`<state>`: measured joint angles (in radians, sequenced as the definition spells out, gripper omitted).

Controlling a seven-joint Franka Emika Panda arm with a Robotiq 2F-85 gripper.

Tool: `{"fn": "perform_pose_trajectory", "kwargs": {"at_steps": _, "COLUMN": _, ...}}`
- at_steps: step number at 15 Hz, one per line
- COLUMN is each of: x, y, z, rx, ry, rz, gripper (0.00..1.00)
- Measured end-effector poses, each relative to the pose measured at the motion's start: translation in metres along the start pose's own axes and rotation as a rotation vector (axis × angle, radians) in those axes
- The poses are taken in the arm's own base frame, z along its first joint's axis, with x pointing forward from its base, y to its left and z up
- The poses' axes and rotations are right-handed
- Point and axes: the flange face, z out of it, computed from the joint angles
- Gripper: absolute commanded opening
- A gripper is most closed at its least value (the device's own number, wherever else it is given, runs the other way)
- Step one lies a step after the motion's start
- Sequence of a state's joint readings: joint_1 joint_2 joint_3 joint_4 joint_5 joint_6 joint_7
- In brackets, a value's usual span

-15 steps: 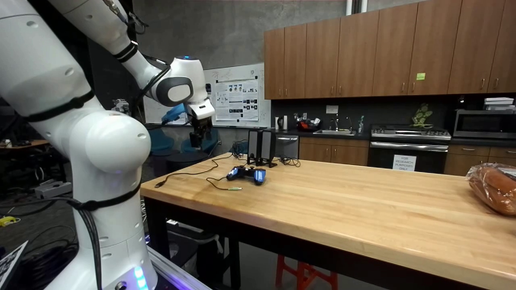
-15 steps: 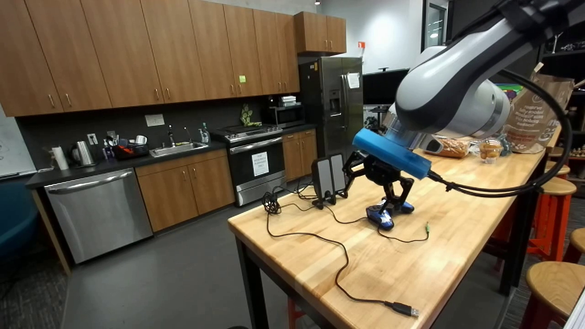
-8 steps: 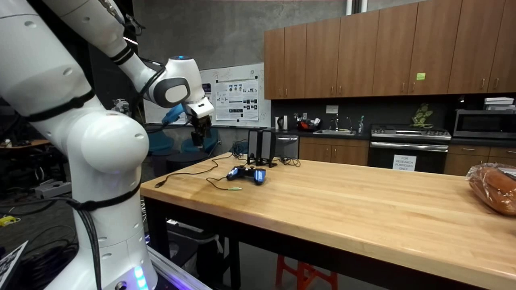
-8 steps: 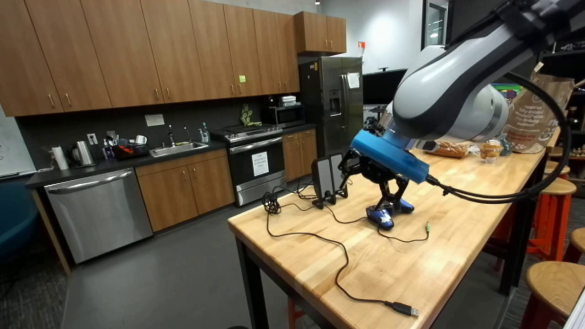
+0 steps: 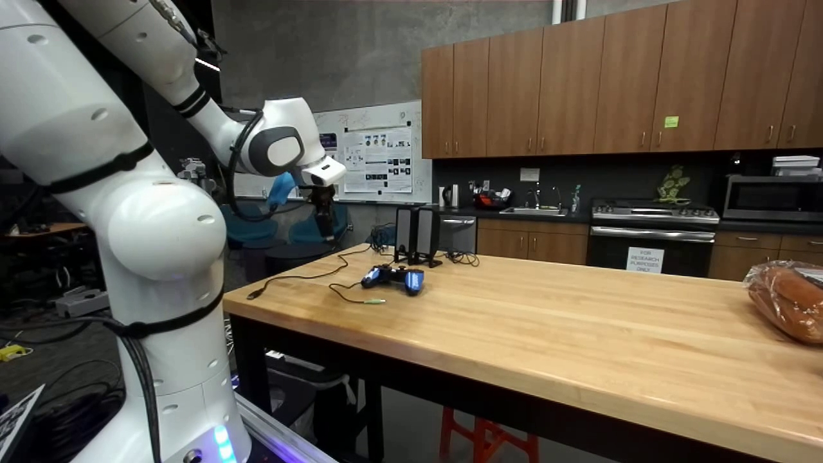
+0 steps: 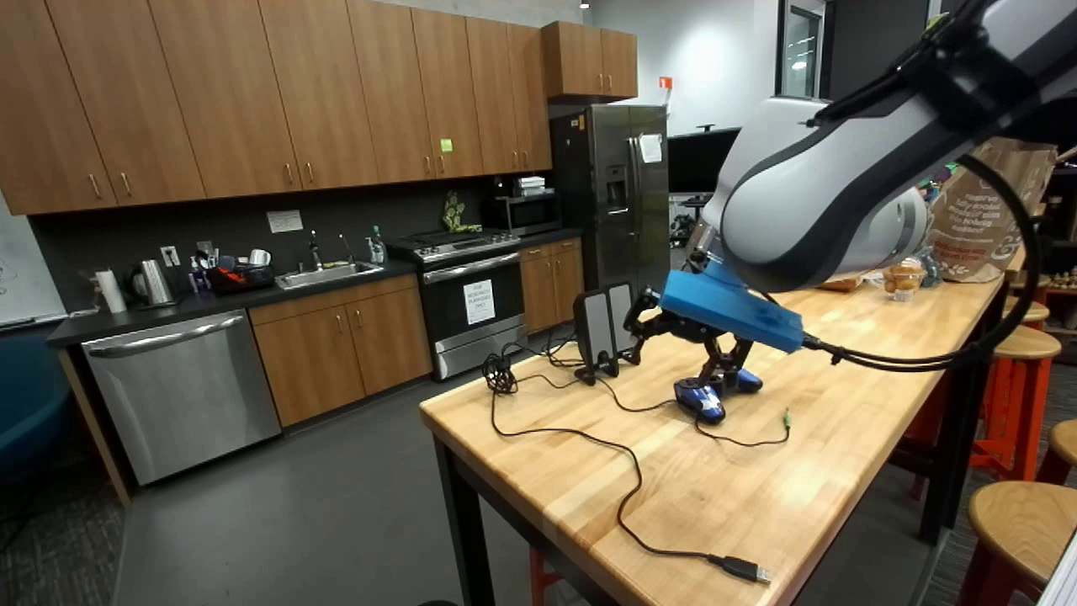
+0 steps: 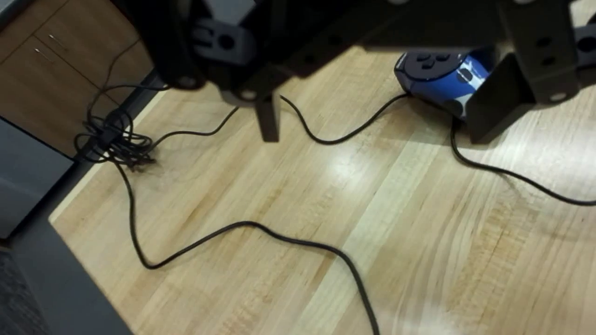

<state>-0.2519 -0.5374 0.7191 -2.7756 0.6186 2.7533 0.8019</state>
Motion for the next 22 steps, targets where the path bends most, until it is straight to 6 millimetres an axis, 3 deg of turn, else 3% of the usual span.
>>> {"fn": "perform_pose_trajectory", "kwargs": {"at_steps": 9, "x": 0.003, "y": 0.001, "z": 0.003, "rx": -0.046, "ry": 0.038, "rz": -0.331, "gripper": 1.00}}
{"fn": "perform_pose_trajectory", "kwargs": {"at_steps": 10, "x": -0.002, "y": -0.008, "z": 0.003, "rx": -0.055, "ry": 0.054, "rz": -0.389, "gripper": 1.00}}
{"fn": "perform_pose_trajectory", "kwargs": {"at_steps": 17, "x": -0.059, "y": -0.133, "z": 0.007, "rx": -0.054, "ry": 0.134, "rz": -0.673, "gripper": 1.00}}
{"fn": "perform_pose_trajectory", "kwargs": {"at_steps": 22, "x": -0.085, "y": -0.190, "z": 0.010, "rx": -0.169, "ry": 0.208, "rz": -0.717, "gripper": 1.00}}
